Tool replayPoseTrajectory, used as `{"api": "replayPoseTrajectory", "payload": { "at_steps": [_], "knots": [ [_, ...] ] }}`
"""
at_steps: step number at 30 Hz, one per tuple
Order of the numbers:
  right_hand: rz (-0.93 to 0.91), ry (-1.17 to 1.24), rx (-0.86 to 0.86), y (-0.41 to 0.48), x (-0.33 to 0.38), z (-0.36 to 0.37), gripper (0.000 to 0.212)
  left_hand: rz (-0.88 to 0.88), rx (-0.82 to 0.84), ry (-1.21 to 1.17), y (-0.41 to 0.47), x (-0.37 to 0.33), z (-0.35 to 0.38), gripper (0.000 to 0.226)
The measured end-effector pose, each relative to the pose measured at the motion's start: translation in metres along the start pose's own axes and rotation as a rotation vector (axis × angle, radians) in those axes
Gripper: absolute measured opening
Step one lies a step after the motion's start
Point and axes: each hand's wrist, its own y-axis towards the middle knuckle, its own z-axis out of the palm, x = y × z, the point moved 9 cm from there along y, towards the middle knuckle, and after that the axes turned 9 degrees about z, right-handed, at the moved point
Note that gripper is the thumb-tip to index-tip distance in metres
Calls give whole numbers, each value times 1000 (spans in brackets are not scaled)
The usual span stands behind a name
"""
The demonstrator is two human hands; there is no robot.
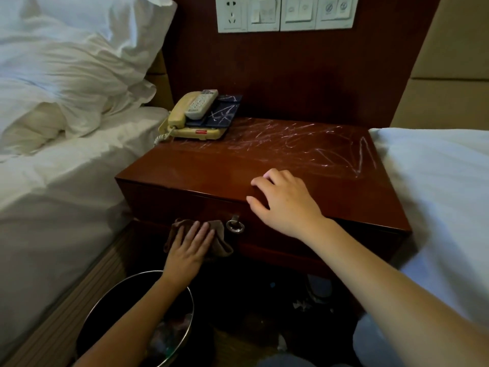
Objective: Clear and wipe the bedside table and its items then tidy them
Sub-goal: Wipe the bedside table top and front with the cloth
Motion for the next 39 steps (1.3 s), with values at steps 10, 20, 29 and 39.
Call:
{"api": "replayPoseTrajectory", "payload": {
  "at_steps": [10,20,29,39],
  "knots": [
    [-32,-64,-17,-3,2,3,55,-413,-80,-208,-5,59,-19,63],
    [33,88,-19,0,-4,-1,51,-1601,-351,-1030,32,12,-25,59],
    [68,108,-2,1,-4,2,53,-1850,7,-1447,61,-31,-26,70],
    [67,112,23,-3,-5,1,58,-1544,872,-1682,55,-10,-55,49]
  ]
}}
